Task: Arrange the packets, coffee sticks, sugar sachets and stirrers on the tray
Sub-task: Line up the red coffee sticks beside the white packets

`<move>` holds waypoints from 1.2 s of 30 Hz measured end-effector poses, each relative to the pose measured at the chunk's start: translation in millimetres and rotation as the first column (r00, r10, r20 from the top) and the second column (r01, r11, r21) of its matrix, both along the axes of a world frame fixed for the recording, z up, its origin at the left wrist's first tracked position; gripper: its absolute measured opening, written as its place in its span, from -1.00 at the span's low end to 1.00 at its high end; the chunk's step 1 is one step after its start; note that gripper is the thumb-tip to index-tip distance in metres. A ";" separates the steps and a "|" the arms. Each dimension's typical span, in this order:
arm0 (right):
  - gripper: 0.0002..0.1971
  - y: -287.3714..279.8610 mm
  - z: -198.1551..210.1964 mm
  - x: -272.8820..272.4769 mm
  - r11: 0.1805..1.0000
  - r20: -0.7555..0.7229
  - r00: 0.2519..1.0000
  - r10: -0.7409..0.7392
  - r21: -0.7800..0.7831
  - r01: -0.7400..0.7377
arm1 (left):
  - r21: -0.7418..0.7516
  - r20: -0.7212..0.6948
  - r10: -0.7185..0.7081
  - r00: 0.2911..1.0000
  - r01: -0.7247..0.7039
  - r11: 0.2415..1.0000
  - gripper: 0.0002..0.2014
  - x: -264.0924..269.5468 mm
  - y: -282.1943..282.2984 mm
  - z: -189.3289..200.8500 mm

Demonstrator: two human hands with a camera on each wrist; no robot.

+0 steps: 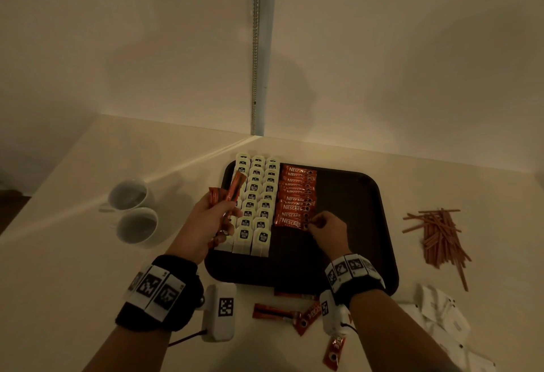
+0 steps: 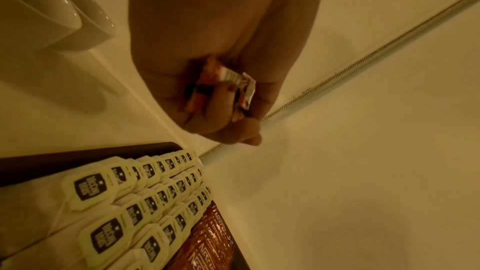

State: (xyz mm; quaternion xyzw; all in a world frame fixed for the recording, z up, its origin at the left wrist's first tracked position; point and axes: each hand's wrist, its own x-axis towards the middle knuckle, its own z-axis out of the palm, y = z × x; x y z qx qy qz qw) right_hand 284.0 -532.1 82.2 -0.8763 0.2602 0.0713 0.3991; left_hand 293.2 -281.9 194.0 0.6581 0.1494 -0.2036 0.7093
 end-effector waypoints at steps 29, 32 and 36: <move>-0.82 56.4 129.4 -1.3 0.737 0.534 0.838 0.109 0.522 -0.429 | 0.198 0.450 -0.048 0.892 -0.047 0.979 -0.82 -2.1 -17.5 25.0; -0.83 60.1 137.9 -5.0 0.753 0.576 0.809 0.118 0.480 -0.451 | 0.173 0.436 -0.035 0.899 -0.046 0.984 -0.87 -4.3 -21.1 30.2; -0.90 63.1 147.9 -8.6 0.783 0.592 0.800 0.100 0.449 -0.431 | 0.178 0.465 -0.011 0.885 -0.081 0.981 -0.97 -5.4 -25.2 35.9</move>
